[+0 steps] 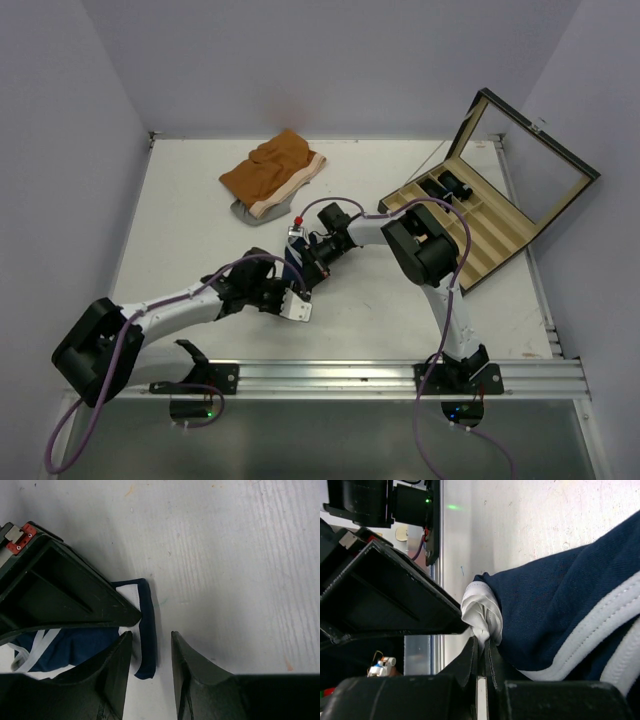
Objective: Roll the underwear
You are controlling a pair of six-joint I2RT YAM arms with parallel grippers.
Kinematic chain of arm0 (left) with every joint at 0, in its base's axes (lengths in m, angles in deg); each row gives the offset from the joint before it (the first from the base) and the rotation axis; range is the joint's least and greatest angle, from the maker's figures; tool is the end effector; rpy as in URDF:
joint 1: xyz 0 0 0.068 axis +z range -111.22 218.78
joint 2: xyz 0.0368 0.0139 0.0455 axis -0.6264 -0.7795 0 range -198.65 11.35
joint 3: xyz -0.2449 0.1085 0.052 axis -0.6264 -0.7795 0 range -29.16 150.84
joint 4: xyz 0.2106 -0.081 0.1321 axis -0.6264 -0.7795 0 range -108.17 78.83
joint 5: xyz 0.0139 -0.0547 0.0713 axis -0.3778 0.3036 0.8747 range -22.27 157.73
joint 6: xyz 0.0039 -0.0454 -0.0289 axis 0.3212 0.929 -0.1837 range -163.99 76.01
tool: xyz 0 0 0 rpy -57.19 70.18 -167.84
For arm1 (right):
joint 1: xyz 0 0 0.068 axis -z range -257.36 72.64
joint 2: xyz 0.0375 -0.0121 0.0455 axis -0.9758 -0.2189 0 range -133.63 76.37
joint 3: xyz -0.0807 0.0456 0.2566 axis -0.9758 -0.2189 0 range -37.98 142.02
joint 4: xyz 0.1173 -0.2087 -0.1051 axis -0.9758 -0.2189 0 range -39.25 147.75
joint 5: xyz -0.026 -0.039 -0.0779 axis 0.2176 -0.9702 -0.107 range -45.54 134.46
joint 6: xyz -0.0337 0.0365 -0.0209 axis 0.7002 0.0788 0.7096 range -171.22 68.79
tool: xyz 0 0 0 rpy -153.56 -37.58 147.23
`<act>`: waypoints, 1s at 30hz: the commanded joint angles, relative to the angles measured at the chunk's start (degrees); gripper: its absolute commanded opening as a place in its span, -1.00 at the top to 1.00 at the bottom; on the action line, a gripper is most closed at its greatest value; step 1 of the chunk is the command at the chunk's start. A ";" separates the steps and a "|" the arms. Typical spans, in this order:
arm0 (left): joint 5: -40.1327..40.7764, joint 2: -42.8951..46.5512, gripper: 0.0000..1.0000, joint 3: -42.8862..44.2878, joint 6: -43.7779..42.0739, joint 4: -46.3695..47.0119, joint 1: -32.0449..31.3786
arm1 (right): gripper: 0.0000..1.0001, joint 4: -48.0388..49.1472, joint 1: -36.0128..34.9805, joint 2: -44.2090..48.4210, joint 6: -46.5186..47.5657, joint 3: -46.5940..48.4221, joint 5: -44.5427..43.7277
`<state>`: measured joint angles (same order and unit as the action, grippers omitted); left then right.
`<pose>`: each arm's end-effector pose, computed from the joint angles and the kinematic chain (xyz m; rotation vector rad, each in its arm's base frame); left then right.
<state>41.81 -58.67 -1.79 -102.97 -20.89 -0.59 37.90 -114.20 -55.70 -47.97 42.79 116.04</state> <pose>0.1566 -0.1487 0.1558 1.9344 1.4231 -0.4040 0.3195 0.2816 0.0751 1.1162 -2.2035 -1.8103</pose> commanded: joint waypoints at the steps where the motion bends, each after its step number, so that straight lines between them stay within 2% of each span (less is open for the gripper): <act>1: 3.67 -1.87 0.19 -0.57 0.71 6.90 -2.01 | 1.00 -0.44 0.37 -3.46 3.08 0.17 -5.04; 8: 9.11 -7.76 0.36 1.63 2.54 2.95 -2.72 | 0.96 -5.26 0.37 -2.41 7.55 1.23 -5.21; 9: 9.91 -8.03 0.48 1.80 3.34 2.86 -2.81 | 0.91 -5.80 0.37 -2.05 8.35 1.40 -5.47; 11: 10.09 -9.34 0.61 2.42 4.13 0.94 -2.99 | 0.86 -5.89 0.37 -0.92 8.97 1.41 -6.00; 12: 9.92 -9.69 0.73 2.94 4.49 0.06 -2.99 | 0.78 -5.89 0.45 -0.56 9.06 1.41 -6.27; 14: 9.04 -10.31 0.84 3.38 5.10 -2.23 -3.08 | 0.66 -7.20 0.63 0.23 10.19 1.84 -7.40; 15: 8.78 -10.40 0.93 3.65 5.54 -2.93 -3.08 | 0.44 -8.08 0.72 0.58 11.59 2.19 -8.02; 16: 8.42 -10.40 0.96 3.82 5.63 -4.33 -3.08 | 0.36 -10.44 1.06 0.76 12.39 2.63 -8.55; 17: 7.81 -10.40 0.99 4.00 5.98 -5.39 -3.08 | 0.17 -11.60 1.16 1.37 13.09 3.85 -10.03; 19: 7.81 -10.84 1.00 4.96 7.29 -8.28 -3.16 | 0.02 -13.01 2.03 2.25 13.45 5.26 -11.54; 20: 7.46 -11.10 1.00 5.66 7.65 -9.69 -3.34 | -0.23 -13.19 2.56 2.95 13.45 5.79 -12.59; 22: 6.49 -11.28 1.00 7.60 8.53 -14.00 -3.34 | -0.46 -13.28 4.23 4.80 12.75 7.63 -13.73; 23: 5.62 -11.28 1.00 8.13 9.23 -15.32 -3.43 | -0.70 -13.28 4.93 5.33 12.40 8.43 -14.00; 26: 3.42 -12.42 1.00 10.50 9.85 -20.68 -3.43 | -0.82 -12.93 7.83 7.79 10.38 11.33 -15.41; 30: -1.15 -14.97 1.00 14.63 10.55 -27.18 -3.17 | -0.81 -10.73 12.22 13.06 8.18 11.08 -17.69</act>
<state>45.84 -71.00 11.13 -95.30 -35.07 -3.65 25.22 -105.00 -49.45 -39.14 52.39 103.27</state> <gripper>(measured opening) 0.046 0.906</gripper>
